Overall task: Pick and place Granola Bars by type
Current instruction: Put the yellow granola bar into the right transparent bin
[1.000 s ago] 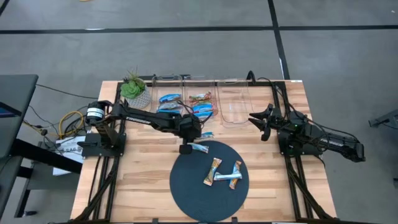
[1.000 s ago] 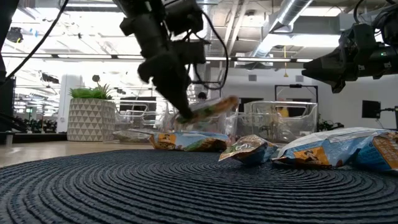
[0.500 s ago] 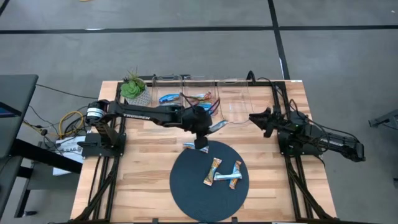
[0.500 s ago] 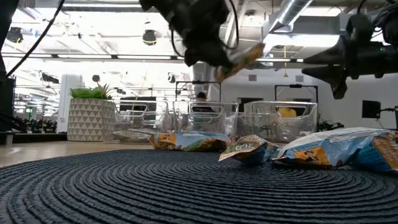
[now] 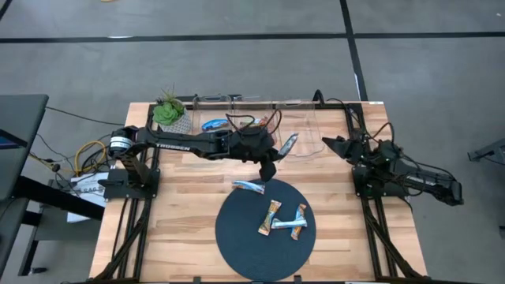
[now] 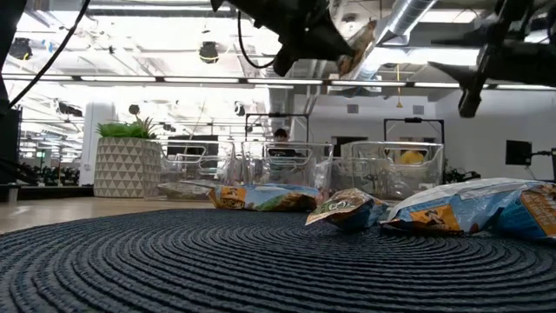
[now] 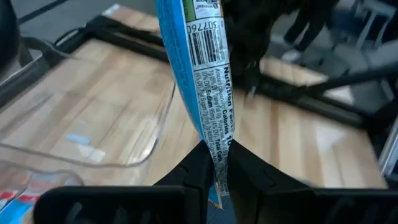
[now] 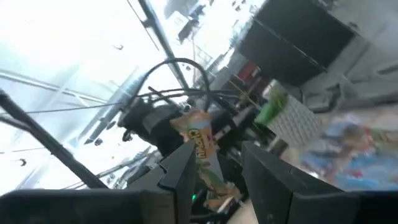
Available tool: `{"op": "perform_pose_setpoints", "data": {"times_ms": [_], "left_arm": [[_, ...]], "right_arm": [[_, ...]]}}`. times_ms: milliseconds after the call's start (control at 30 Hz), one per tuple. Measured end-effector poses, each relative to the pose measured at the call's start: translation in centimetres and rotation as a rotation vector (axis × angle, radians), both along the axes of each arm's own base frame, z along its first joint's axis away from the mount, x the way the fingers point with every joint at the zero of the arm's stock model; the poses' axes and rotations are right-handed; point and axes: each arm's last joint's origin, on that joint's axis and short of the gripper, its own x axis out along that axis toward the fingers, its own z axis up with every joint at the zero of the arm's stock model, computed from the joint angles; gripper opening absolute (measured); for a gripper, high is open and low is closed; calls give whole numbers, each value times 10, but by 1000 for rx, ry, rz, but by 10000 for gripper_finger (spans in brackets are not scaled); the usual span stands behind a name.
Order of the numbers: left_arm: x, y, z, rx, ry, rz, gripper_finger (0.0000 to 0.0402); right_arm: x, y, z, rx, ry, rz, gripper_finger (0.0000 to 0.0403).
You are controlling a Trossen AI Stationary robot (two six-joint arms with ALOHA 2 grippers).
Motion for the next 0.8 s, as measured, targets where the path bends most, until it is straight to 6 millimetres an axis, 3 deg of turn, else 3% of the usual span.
{"op": "perform_pose_setpoints", "data": {"times_ms": [267,633,800], "left_arm": [[3,17,10,-77,-123,66,34],[4,19,16,-131,-187,35,34],[4,19,16,-136,-187,28,34]], "right_arm": [[3,-1,8,-60,40,-15,135],[23,-7,32,-88,144,-22,240],[39,-10,46,-147,215,0,255]]}}
